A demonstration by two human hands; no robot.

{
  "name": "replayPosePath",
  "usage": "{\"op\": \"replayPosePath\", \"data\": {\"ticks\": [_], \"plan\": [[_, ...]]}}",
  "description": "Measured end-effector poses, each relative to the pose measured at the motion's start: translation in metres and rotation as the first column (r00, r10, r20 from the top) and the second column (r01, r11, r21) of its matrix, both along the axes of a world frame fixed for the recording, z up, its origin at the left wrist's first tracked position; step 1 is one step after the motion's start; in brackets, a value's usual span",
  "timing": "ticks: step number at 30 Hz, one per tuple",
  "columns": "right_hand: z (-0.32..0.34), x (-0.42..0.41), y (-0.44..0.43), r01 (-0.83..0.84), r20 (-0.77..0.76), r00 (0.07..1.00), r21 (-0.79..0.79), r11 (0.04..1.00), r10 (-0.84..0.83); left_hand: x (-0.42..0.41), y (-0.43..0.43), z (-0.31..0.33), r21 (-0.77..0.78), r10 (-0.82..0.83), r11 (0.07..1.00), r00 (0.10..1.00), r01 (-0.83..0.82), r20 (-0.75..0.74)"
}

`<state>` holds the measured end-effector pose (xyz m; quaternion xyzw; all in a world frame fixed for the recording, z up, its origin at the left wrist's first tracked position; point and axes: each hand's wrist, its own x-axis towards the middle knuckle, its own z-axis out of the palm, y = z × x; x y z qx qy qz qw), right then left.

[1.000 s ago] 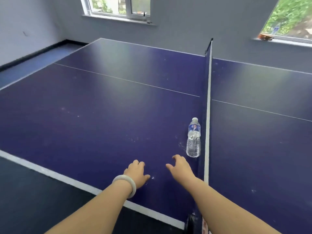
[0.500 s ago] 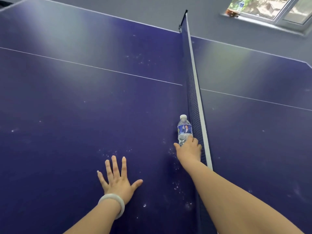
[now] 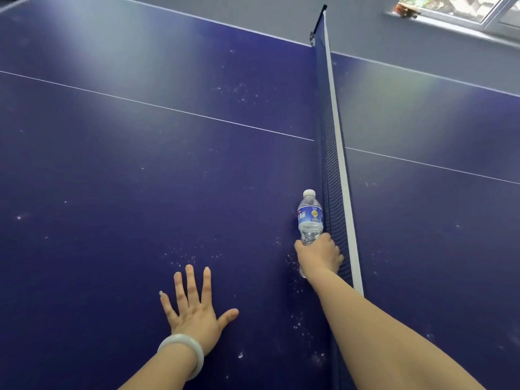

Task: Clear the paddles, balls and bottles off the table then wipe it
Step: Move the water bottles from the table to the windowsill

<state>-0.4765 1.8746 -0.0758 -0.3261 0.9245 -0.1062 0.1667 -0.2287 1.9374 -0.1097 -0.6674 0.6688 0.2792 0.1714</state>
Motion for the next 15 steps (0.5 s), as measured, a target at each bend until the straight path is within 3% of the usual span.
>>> {"op": "replayPosePath", "data": {"ticks": [4, 10, 15], "plan": [[0.004, 0.012, 0.015, 0.113, 0.27, 0.96, -0.149, 0.982, -0.07, -0.001, 0.002, 0.0, 0.011, 0.001, 1.0, 1.0, -0.001, 0.028], [0.022, 0.04, 0.056, 0.214, 0.575, 0.818, -0.297, 0.931, -0.004, 0.0, 0.003, -0.001, -0.015, -0.019, 1.0, 0.999, 0.02, 0.044], [0.039, 0.078, 0.1, 0.253, 0.688, 0.725, -0.31, 0.916, 0.033, 0.0, 0.002, 0.003, -0.018, -0.023, 1.0, 0.999, 0.024, 0.035]]}}
